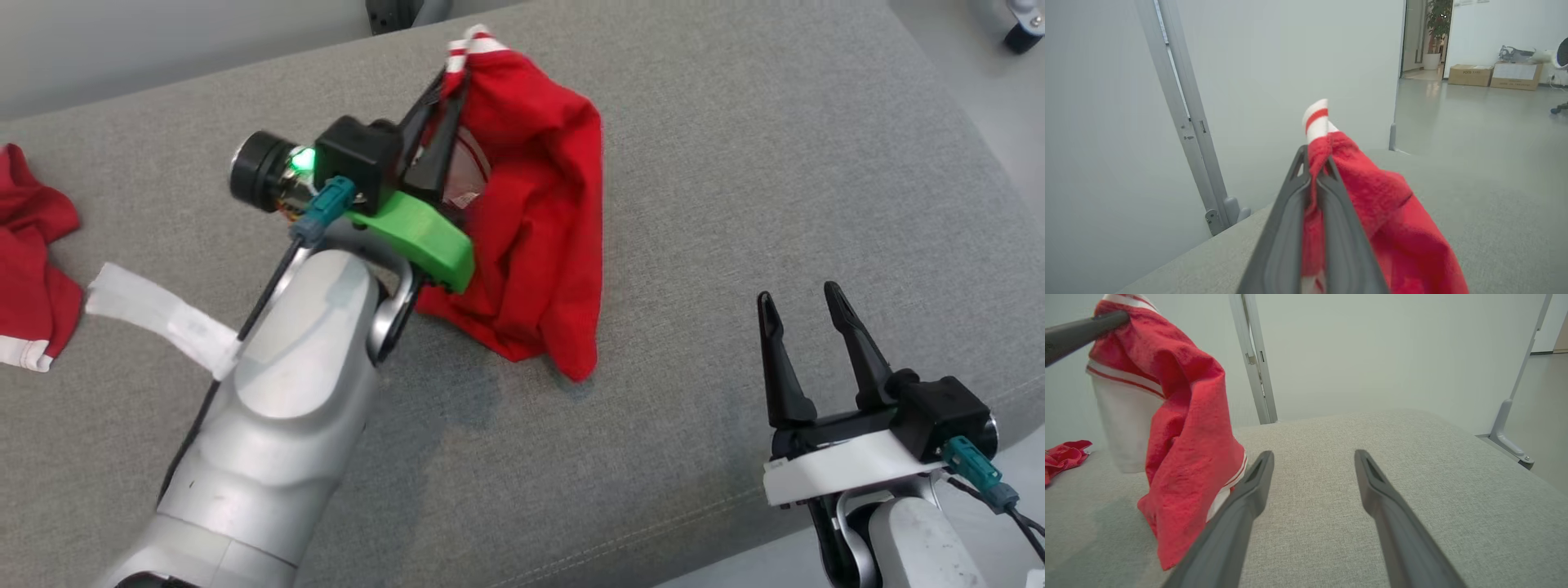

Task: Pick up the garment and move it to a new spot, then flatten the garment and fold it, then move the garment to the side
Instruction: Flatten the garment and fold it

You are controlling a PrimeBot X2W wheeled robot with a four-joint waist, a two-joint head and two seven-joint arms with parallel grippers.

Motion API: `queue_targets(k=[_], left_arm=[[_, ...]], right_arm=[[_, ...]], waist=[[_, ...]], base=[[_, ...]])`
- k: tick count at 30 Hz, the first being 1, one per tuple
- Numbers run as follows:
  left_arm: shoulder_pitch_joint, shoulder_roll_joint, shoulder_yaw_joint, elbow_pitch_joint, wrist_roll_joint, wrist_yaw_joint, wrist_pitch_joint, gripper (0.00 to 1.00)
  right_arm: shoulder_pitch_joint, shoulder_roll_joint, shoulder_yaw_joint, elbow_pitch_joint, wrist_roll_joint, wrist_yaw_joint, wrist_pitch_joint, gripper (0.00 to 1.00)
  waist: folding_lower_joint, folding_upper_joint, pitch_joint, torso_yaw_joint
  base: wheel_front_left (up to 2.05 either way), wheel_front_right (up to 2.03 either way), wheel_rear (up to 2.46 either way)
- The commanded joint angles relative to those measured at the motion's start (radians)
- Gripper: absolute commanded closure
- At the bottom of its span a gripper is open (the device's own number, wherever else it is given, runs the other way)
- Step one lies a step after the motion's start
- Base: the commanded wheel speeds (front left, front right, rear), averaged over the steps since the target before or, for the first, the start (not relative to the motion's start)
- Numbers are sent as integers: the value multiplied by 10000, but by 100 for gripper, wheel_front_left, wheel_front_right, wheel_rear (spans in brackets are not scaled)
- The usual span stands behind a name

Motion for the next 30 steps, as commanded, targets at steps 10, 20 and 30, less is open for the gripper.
queue_targets(k=[10, 20, 30], left_arm=[[-1537, -10, -3448, -1318, -1662, 1232, 227, 100], [-3391, 1, -4735, -1577, -3049, 2847, 89, 100], [-3118, 299, -3812, 1830, -3860, 3832, -5, 100]], right_arm=[[293, -23, 553, 263, 107, -3, -31, 0], [417, -23, 976, 390, 228, -3, -31, 0], [206, -20, 758, 257, 342, -3, -31, 0]], waist=[[0, 102, -759, -1040], [0, 102, -852, -1851], [0, 102, -232, -1302]], base=[[0, 0, 0], [0, 0, 0], [0, 0, 0]])
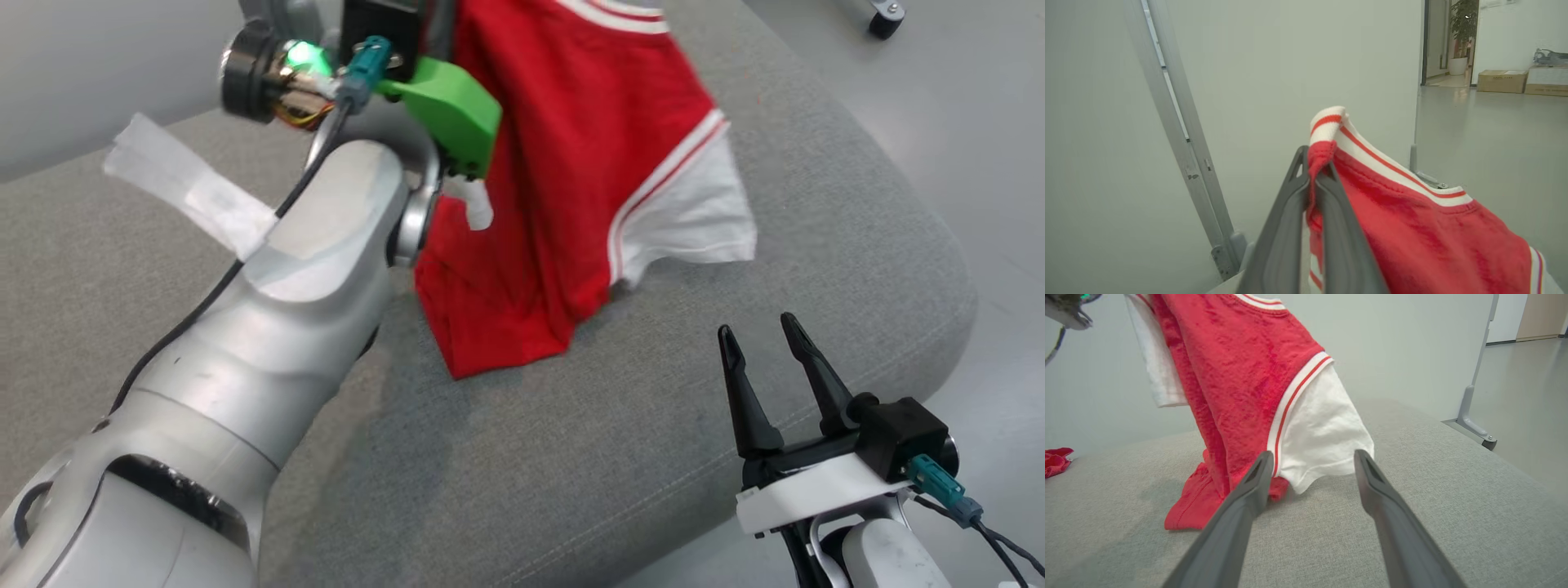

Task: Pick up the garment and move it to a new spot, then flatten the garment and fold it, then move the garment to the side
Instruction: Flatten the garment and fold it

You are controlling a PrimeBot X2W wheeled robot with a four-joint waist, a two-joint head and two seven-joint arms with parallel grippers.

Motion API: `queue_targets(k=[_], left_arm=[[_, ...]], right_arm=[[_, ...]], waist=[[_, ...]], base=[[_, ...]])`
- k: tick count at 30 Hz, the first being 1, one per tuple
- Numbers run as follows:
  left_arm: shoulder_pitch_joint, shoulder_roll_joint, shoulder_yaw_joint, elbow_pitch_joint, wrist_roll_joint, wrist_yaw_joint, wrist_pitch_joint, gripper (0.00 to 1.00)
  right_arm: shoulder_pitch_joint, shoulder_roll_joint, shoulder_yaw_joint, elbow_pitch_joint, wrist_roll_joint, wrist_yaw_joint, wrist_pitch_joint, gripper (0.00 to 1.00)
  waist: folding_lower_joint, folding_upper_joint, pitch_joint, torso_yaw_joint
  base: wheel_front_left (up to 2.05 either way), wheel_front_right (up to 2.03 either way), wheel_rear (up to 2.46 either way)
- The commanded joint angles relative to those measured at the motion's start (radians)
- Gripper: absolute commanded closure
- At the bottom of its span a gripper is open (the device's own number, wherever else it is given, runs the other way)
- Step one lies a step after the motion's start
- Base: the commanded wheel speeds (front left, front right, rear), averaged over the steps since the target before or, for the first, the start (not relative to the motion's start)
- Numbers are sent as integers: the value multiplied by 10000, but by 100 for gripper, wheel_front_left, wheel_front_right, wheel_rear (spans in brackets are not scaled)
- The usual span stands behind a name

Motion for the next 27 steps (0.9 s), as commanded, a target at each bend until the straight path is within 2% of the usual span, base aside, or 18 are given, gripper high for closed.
queue_targets(k=[1, 7, 12, 20, 23, 27], left_arm=[[408, 223, 229, 699, -238, 86, -71, 100], [1020, 531, 725, 2024, -505, 67, -79, 100], [1735, 1025, 1452, 2427, -540, 216, -76, 100], [3257, 1802, 3059, 1914, -426, 690, -68, 100], [3999, 1903, 3592, 1590, -299, 829, -68, 100], [4836, 1777, 4110, 1243, -134, 726, -69, 100]], right_arm=[[-119, -13, -65, -45, 61, -3, -31, 0], [-215, -16, -167, -65, -52, -3, -31, 0], [-232, -14, -272, -97, -130, -3, -31, 0], [13, -16, -563, -78, -281, -3, -31, 0], [68, -16, -628, -3, -327, -3, -31, 0], [70, -17, -631, 130, -398, -3, -31, 0]], waist=[[0, 102, 337, 462], [0, 102, 484, 952], [0, 102, 546, 1387], [0, 102, 377, 2049], [0, 102, 267, 2273], [0, 102, 188, 2515]], base=[[0, 0, 0], [0, 0, 0], [0, 0, 0], [0, 0, 0], [0, 0, 0], [0, 0, 0]])
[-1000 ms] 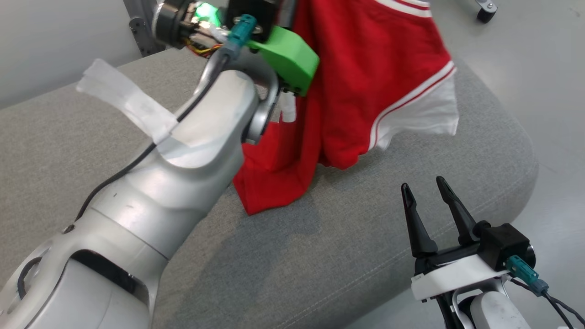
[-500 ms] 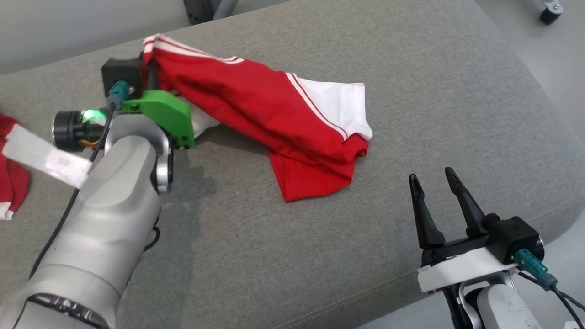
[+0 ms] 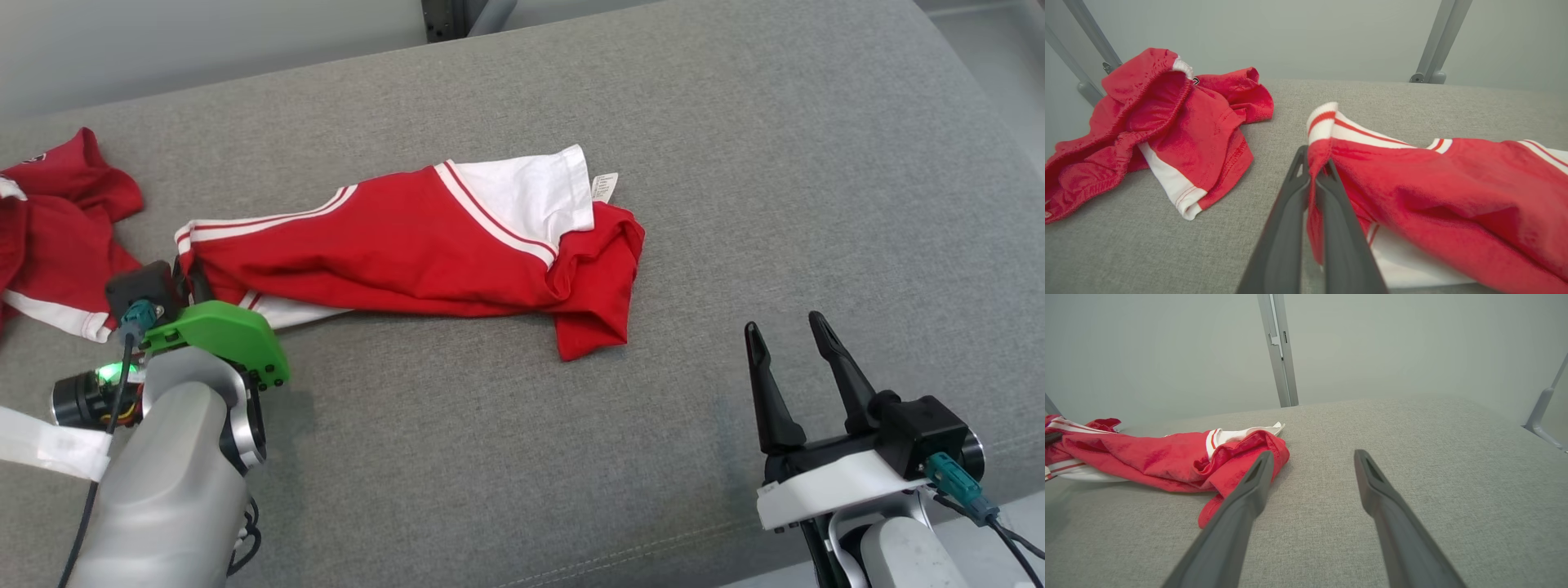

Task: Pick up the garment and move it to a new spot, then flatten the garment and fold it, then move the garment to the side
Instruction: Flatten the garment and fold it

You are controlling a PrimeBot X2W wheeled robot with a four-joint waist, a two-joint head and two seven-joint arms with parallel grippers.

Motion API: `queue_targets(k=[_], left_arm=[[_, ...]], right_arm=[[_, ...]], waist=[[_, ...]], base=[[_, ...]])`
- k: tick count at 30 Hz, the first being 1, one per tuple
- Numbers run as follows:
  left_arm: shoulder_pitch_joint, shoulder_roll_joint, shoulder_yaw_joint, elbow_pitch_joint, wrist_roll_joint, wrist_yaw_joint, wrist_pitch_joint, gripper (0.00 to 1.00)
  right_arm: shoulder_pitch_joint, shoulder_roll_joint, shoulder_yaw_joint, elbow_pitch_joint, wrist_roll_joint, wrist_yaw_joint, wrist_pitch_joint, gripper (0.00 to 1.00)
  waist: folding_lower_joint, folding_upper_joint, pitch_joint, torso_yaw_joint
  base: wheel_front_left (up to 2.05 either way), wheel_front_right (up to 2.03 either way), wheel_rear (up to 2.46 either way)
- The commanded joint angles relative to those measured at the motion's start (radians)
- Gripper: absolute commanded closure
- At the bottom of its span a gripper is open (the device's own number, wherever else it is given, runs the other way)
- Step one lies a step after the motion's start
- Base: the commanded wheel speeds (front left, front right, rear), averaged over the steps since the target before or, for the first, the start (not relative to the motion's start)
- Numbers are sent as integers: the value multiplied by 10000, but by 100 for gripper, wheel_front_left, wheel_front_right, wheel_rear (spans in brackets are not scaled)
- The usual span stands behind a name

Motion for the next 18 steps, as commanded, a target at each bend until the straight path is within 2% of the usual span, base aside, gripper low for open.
queue_targets(k=[1, 2, 3, 4, 5, 6, 13, 18], left_arm=[[300, -46, 233, -136, 102, -63, -9, 100], [484, -97, 389, -221, 131, -82, -10, 100], [659, -148, 526, -329, 209, -118, -10, 93], [837, -237, 673, -413, 234, -186, -10, 62], [966, -304, 805, -530, 287, -252, -10, 24], [1068, -337, 912, -646, 386, -282, -10, 0], [1968, -596, 1636, -2014, 1346, -818, -10, 0], [3086, -898, 2004, -3527, 2334, -1328, -9, 0]], right_arm=[[37, -24, 6, 69, -78, -3, -31, 0], [10, -25, 17, 100, -100, -3, -31, 0], [-16, -27, 25, 137, -109, -3, -31, 0], [-33, -25, 43, 184, -130, -3, -31, 0], [-48, -25, 54, 233, -141, -3, -31, 0], [-60, -25, 61, 279, -158, -3, -31, 0], [-60, -24, 54, 680, -263, -3, -31, 0], [-294, -24, 296, 1299, -548, -3, -31, 0]], waist=[[-1, 101, -106, 206], [-1, 101, -115, 239], [-1, 101, -122, 264], [-1, 101, -138, 290], [-1, 101, -152, 311], [-1, 101, -168, 328], [-1, 101, -454, 514], [-1, 101, -753, 1004]], base=[[0, 0, 0], [0, 0, 0], [0, 0, 0], [0, 0, 0], [0, 0, 0], [0, 0, 0], [0, 0, 0], [0, 0, 0]])
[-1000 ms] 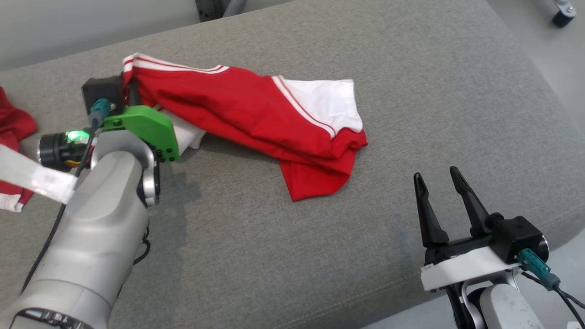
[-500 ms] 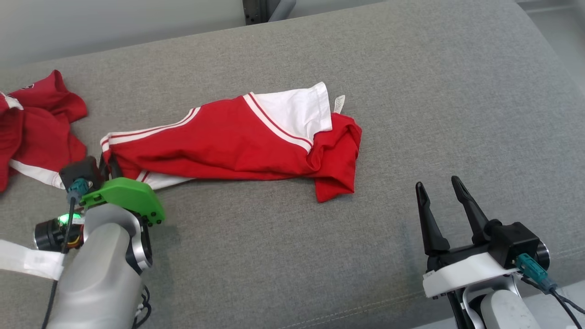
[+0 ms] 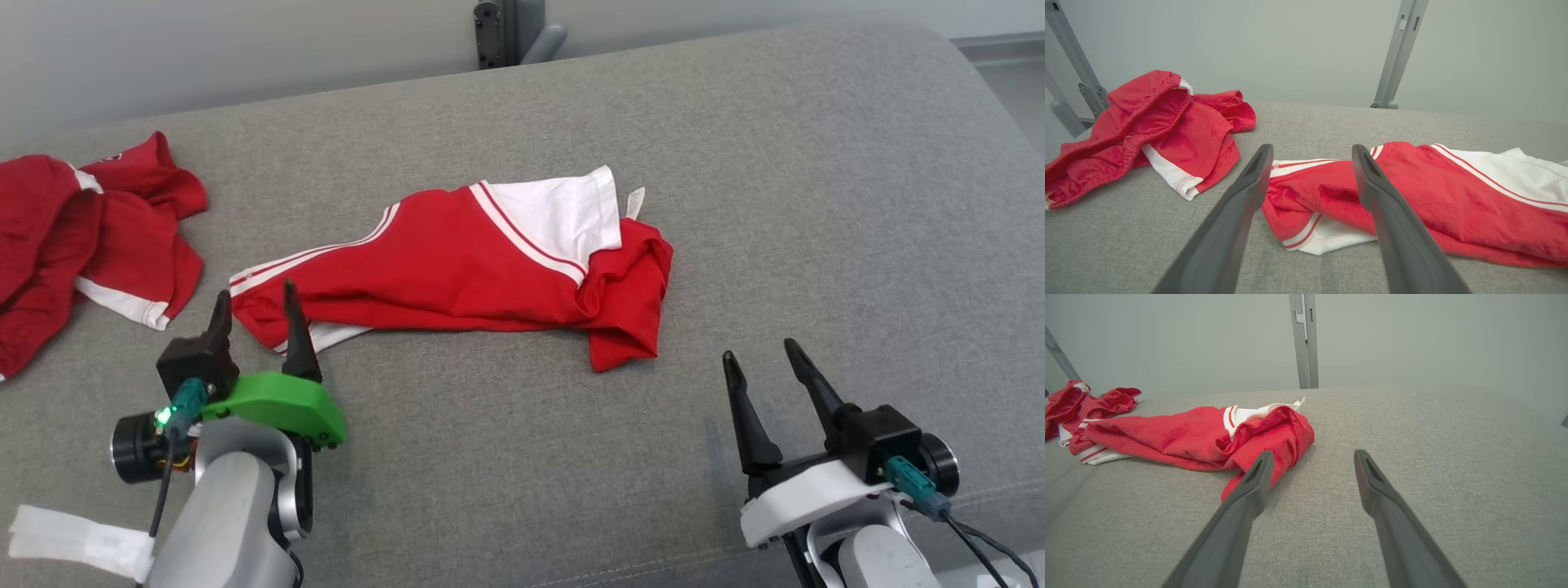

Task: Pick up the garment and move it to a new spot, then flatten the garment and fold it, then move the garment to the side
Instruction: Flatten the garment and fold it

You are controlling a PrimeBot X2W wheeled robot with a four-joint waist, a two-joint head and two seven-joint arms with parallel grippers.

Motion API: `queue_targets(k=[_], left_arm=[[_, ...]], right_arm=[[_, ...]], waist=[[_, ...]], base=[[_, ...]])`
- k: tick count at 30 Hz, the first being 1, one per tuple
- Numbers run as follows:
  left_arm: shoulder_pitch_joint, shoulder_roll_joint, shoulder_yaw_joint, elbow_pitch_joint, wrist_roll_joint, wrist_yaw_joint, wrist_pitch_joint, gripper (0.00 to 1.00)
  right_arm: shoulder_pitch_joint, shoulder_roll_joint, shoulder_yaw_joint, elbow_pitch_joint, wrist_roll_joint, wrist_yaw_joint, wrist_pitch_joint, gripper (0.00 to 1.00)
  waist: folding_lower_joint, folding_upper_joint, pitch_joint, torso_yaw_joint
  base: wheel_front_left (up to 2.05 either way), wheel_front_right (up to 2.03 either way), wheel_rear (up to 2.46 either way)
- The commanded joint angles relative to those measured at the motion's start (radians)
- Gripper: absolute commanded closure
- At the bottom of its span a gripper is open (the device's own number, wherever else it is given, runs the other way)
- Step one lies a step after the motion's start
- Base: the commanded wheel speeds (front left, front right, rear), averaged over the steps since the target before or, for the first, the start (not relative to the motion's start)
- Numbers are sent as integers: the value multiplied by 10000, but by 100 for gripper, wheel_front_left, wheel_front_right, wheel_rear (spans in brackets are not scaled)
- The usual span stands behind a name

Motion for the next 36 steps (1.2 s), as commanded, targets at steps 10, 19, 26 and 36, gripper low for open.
queue_targets(k=[10, 19, 26, 36], left_arm=[[2082, -590, 208, -1880, 1149, -808, -7, 0], [3046, -955, 145, -2728, 1538, -1096, -7, 0], [3033, -1024, 204, -2995, 1700, -1115, -7, 0], [2999, -1035, 67, -3154, 1548, -975, -7, 0]], right_arm=[[-1363, -24, 804, 1862, -281, -3, -31, 0], [-2908, -21, 711, 4390, -465, -3, -31, 0], [-3971, -28, 1046, 5943, -467, -3, -31, 0], [-4747, -26, 1103, 7287, -142, -3, -31, 69]], waist=[[0, 102, -376, 1265], [0, 102, -285, 2266], [0, 102, -114, 2772], [0, 102, 45, 2958]], base=[[0, 0, 0], [0, 0, 0], [0, 0, 0], [0, 0, 0]])
